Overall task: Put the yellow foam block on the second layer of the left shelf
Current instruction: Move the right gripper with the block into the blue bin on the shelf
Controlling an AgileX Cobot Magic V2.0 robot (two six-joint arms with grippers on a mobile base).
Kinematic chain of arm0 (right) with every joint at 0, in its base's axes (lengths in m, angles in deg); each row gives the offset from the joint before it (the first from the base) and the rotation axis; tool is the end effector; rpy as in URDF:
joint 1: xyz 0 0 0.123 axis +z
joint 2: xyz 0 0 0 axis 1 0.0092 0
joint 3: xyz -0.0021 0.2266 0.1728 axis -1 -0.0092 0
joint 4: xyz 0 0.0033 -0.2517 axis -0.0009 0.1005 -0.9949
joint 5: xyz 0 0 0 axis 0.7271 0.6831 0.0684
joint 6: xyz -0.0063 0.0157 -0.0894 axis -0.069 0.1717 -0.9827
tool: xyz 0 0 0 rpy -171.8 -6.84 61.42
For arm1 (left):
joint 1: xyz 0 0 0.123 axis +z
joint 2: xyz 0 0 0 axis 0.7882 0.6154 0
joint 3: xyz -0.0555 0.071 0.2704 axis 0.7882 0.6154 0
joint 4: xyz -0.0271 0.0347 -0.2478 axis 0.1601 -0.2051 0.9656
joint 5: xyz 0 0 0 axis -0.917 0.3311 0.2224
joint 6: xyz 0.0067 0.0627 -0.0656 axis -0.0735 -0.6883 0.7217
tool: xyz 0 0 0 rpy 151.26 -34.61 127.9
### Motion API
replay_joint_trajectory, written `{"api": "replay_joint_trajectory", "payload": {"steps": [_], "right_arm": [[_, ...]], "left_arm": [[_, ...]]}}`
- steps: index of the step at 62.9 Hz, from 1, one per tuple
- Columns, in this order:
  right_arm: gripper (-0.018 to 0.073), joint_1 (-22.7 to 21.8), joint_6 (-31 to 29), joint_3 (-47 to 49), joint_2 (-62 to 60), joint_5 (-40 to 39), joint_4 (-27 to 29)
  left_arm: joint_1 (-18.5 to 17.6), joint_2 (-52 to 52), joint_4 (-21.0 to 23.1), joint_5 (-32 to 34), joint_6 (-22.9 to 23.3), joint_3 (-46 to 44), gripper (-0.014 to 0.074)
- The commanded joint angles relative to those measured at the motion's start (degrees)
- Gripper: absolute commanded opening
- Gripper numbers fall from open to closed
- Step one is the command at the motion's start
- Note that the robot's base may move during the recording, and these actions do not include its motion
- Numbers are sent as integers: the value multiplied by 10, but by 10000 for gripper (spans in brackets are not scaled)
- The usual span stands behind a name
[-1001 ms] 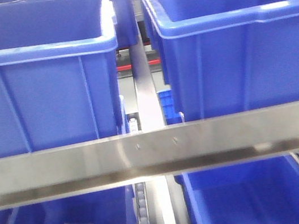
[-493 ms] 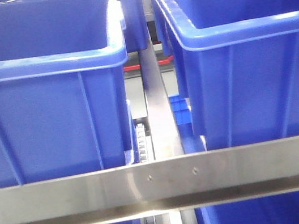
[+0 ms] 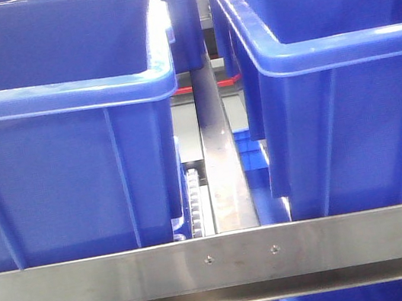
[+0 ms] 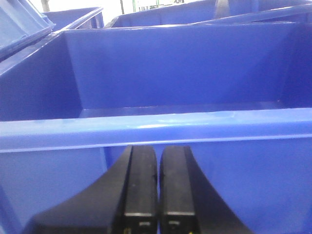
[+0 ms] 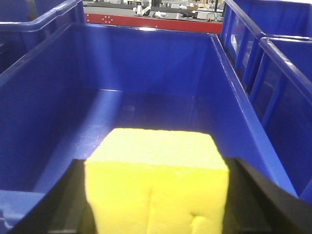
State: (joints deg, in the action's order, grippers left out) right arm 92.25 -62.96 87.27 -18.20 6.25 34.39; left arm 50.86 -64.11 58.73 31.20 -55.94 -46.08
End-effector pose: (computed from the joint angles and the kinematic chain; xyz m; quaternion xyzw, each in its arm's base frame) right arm 0.0652 0.0004 0.2769 -0.0043 0.7200 0.0085 0.6939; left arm 0.0561 -0.0012 0.2073 0.0212 0.6942 0.0074 0.7194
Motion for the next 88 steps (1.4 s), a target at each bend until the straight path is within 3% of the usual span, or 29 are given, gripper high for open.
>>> {"api": "replay_joint_trajectory", "payload": {"steps": [1,44,62,88], "right_arm": [[428,-5,-5,17,5,-53,-3],[428,2,-5,51,25,-59,-3],[428,2,-5,118,161,-78,-3],[428,4,-5,167,367,-187,-3]], "left_arm": [[0,-10,3,47,2,16,124],[0,-10,3,47,2,16,124],[0,-10,3,47,2,16,124],[0,-10,3,47,2,16,124]]}}
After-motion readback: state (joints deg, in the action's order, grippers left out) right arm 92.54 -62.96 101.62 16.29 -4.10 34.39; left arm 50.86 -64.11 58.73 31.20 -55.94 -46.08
